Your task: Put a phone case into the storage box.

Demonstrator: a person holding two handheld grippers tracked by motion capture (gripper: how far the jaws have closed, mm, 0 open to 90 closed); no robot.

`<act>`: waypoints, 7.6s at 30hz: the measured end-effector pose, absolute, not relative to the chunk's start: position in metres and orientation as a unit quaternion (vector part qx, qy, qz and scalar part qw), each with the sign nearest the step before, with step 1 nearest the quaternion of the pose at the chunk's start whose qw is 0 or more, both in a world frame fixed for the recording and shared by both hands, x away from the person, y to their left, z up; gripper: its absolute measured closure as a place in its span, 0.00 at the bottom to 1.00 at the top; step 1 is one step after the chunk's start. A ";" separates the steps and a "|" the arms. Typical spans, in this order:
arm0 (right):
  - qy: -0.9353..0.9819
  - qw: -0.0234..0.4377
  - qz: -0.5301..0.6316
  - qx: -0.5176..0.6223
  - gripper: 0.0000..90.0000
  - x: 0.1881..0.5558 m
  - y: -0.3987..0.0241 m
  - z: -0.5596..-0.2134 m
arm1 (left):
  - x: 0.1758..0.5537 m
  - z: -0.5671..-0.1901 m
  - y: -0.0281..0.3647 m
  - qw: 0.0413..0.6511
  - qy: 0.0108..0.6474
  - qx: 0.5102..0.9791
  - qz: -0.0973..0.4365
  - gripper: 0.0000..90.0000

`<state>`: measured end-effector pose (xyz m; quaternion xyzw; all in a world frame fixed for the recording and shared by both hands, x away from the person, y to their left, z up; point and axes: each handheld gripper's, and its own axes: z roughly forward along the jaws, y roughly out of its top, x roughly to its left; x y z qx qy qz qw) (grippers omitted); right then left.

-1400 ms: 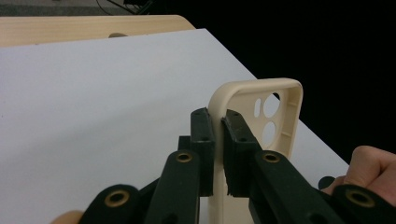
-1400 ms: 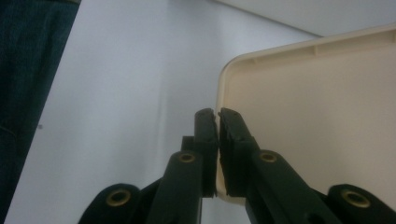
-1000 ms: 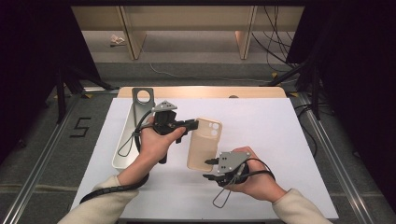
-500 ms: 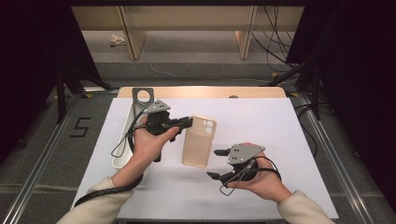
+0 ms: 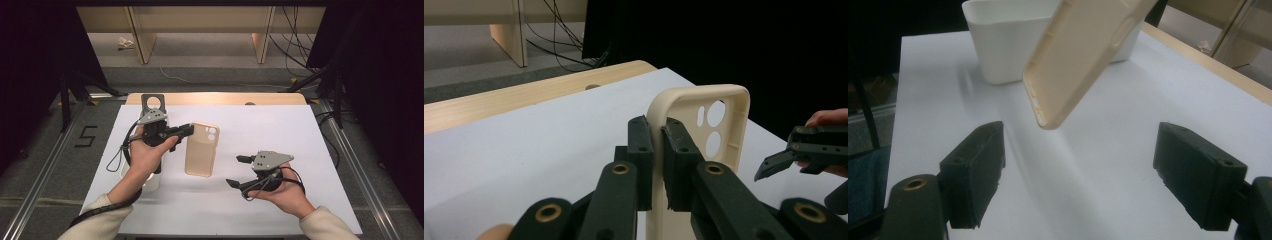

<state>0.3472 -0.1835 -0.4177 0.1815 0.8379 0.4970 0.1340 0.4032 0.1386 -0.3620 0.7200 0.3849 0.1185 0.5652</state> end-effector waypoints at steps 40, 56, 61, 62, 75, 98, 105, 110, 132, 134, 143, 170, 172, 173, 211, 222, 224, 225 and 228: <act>0.795 0.160 0.526 0.255 0.19 0.344 -0.217 -0.418 | 0.404 -0.339 0.194 0.586 0.390 0.685 0.189 0.92; 0.788 0.169 0.530 0.264 0.19 0.345 -0.222 -0.418 | 0.412 -0.325 0.216 0.591 0.401 0.669 0.208 0.92; 0.787 0.170 0.530 0.267 0.19 0.345 -0.223 -0.418 | 0.415 -0.324 0.221 0.590 0.406 0.665 0.212 0.92; 0.787 0.169 0.530 0.267 0.19 0.345 -0.223 -0.418 | 0.416 -0.323 0.222 0.590 0.407 0.664 0.213 0.93; 0.785 0.171 0.530 0.270 0.19 0.346 -0.224 -0.418 | 0.423 -0.319 0.231 0.587 0.414 0.659 0.223 0.92; 0.780 0.169 0.535 0.278 0.19 0.347 -0.225 -0.418 | 0.434 -0.314 0.242 0.585 0.423 0.651 0.234 0.92; 0.779 0.168 0.536 0.279 0.19 0.347 -0.226 -0.419 | 0.440 -0.312 0.247 0.581 0.424 0.652 0.240 0.92; 0.779 0.168 0.535 0.280 0.19 0.348 -0.226 -0.419 | 0.448 -0.312 0.252 0.578 0.426 0.652 0.246 0.92; 0.778 0.168 0.536 0.283 0.19 0.348 -0.227 -0.420 | 0.486 -0.324 0.266 0.549 0.442 0.659 0.263 0.92; 0.778 0.167 0.536 0.283 0.19 0.348 -0.227 -0.420 | 0.489 -0.326 0.267 0.547 0.443 0.660 0.264 0.92; 0.779 0.167 0.535 0.283 0.19 0.348 -0.227 -0.420 | 0.498 -0.333 0.270 0.537 0.449 0.661 0.270 0.92; 0.779 0.164 0.535 0.282 0.19 0.349 -0.227 -0.421 | 0.522 -0.362 0.270 0.526 0.476 0.655 0.261 0.92; 0.780 0.164 0.535 0.281 0.19 0.349 -0.227 -0.421 | 0.523 -0.365 0.269 0.523 0.477 0.655 0.262 0.92; 0.779 0.164 0.536 0.281 0.19 0.349 -0.227 -0.421 | 0.523 -0.366 0.269 0.521 0.478 0.657 0.262 0.92; 0.780 0.163 0.535 0.281 0.19 0.349 -0.227 -0.421 | 0.532 -0.401 0.266 0.459 0.502 0.685 0.261 0.87; 0.780 0.163 0.535 0.282 0.19 0.349 -0.227 -0.421 | 0.521 -0.381 0.264 0.456 0.499 0.676 0.294 0.49; 0.780 0.163 0.534 0.283 0.19 0.349 -0.227 -0.421 | 0.515 -0.376 0.264 0.461 0.496 0.678 0.287 0.38; 0.779 0.164 0.535 0.283 0.19 0.349 -0.227 -0.421 | 0.512 -0.374 0.263 0.460 0.492 0.682 0.284 0.32; 0.779 0.163 0.534 0.284 0.19 0.349 -0.228 -0.421 | 0.496 -0.370 0.260 0.469 0.477 0.691 0.272 0.19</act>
